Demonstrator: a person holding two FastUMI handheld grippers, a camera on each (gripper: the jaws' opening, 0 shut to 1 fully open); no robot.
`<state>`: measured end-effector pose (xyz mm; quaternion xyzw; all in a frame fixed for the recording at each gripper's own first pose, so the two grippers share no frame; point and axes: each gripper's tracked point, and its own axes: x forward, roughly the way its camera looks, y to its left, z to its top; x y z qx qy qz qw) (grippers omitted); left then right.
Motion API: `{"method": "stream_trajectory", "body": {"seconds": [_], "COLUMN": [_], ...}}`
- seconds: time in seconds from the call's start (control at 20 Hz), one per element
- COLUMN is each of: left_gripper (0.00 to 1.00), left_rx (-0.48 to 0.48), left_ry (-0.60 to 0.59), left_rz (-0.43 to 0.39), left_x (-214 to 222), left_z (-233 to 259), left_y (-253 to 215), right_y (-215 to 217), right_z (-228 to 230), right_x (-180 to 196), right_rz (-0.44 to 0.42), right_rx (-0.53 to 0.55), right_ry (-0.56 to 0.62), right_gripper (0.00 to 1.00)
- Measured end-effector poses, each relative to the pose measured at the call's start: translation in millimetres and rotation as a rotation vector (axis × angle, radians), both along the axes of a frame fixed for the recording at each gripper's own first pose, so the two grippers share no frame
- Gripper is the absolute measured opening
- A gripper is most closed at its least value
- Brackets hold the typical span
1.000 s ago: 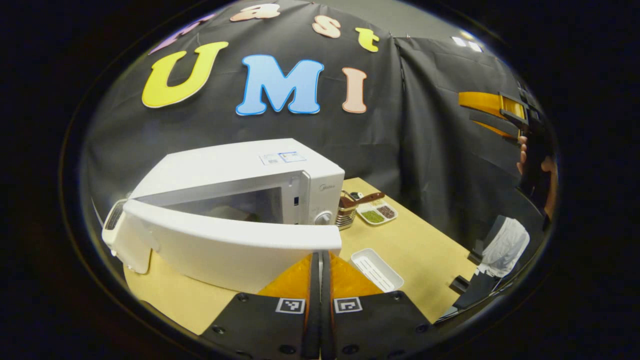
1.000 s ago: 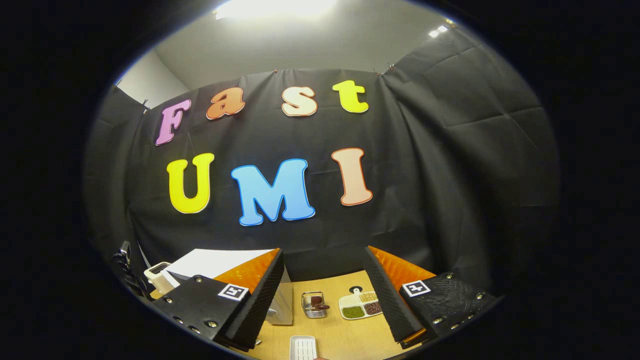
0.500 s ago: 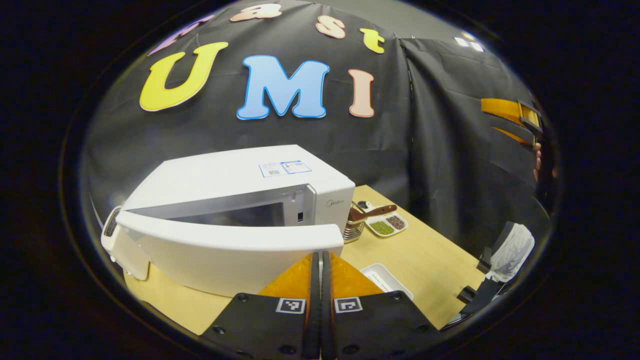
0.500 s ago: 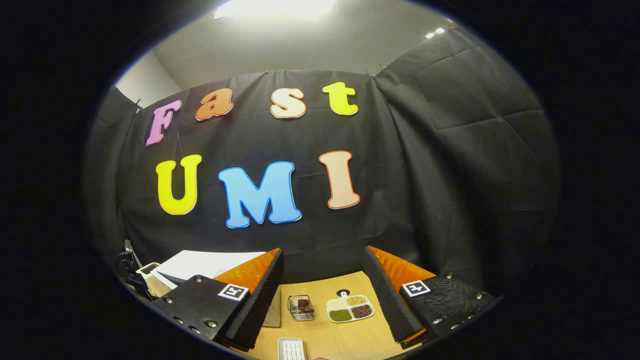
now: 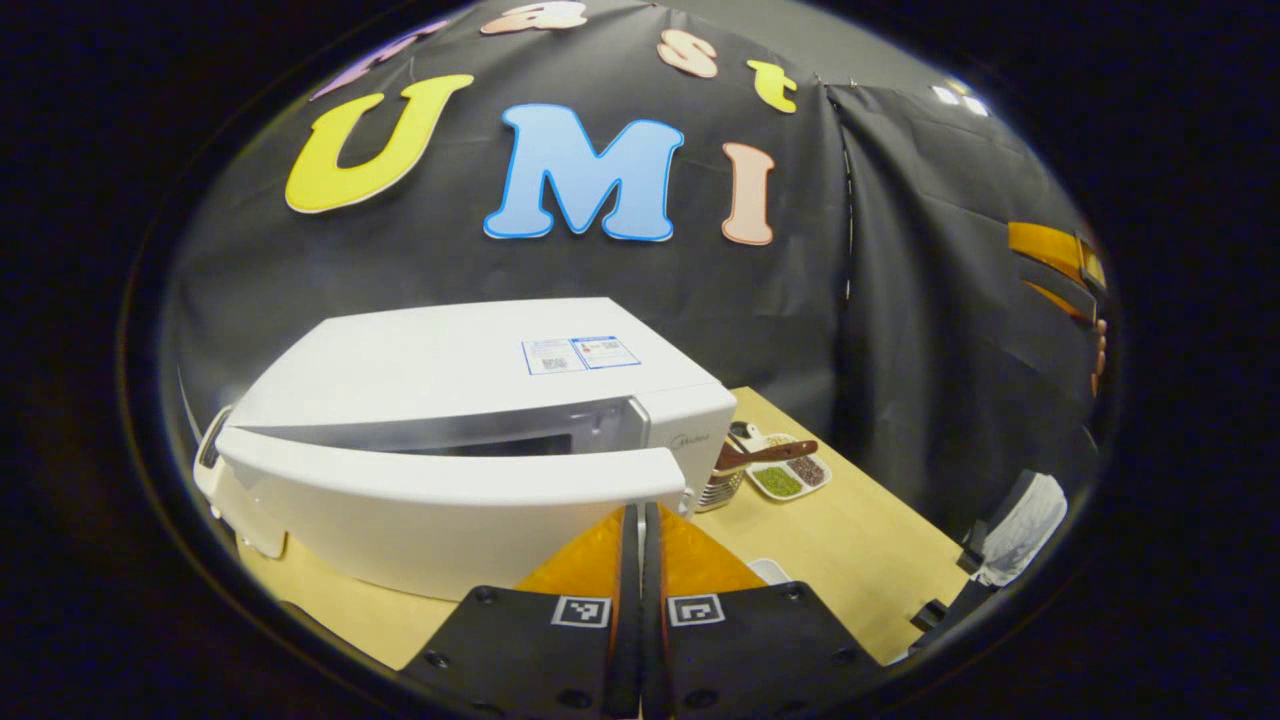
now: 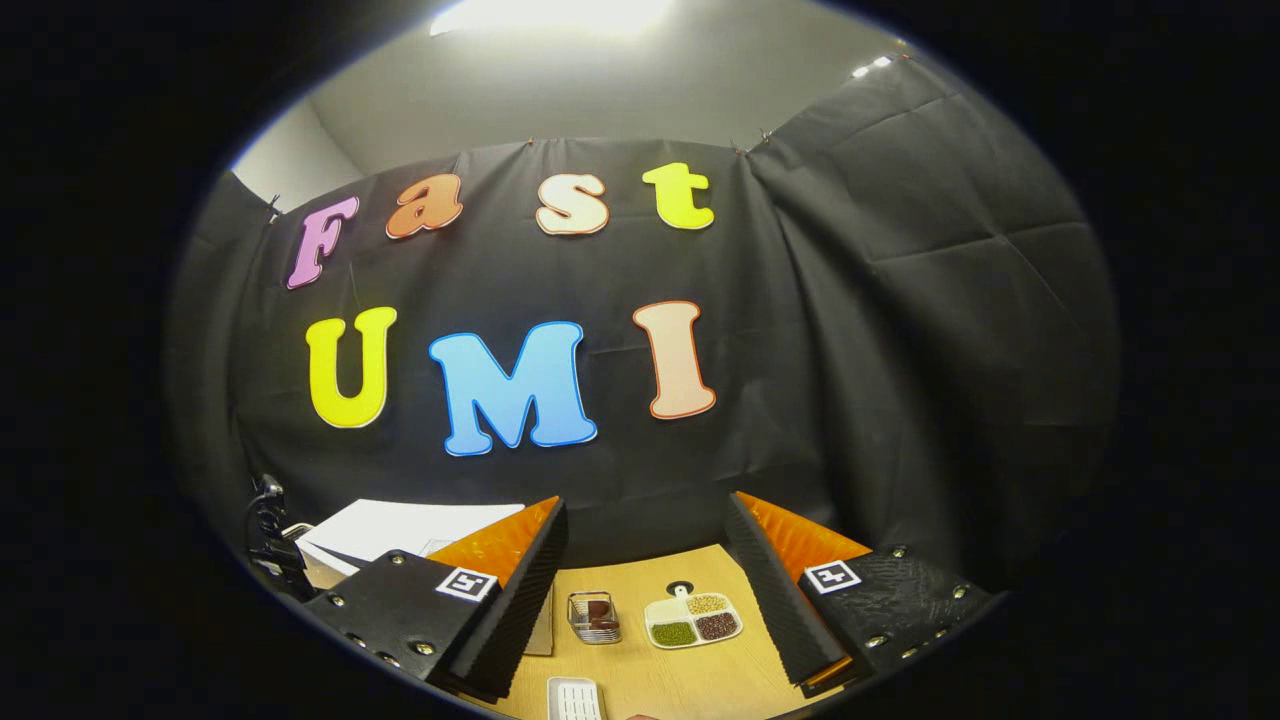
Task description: Open the microwave oven with the left hand, put the food in, and close the microwave oven.
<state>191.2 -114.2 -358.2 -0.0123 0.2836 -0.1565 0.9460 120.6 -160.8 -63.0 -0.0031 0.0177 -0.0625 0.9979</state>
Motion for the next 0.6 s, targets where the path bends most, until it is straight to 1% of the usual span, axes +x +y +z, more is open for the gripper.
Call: {"method": "stream_trajectory", "body": {"seconds": [0.35,0.45,0.55,0.6], "left_gripper": [0.06,0.07,0.07,0.07], "left_rx": [-0.033,-0.026,-0.003,0.002], "left_ry": [0.011,0.014,0.02,0.029], "left_rz": [0.035,0.045,0.072,0.081], "left_x": [23.3,33.0,42.6,38.7], "left_z": [-2.1,-2.9,-6.4,-8.5], "left_y": [0.4,1.2,6.1,6.8], "right_y": [-2.8,-1.8,-2.3,-2.5], "right_z": [-8.4,-11.0,-12.5,-13.0], "right_x": [11.3,13.7,14.2,13.2], "right_rz": [0.007,0.013,0.015,0.014], "right_rx": [0.011,0.013,0.012,0.011], "right_ry": [0.025,0.031,0.036,0.037], "right_gripper": [0.96,0.96,0.96,0.96]}}
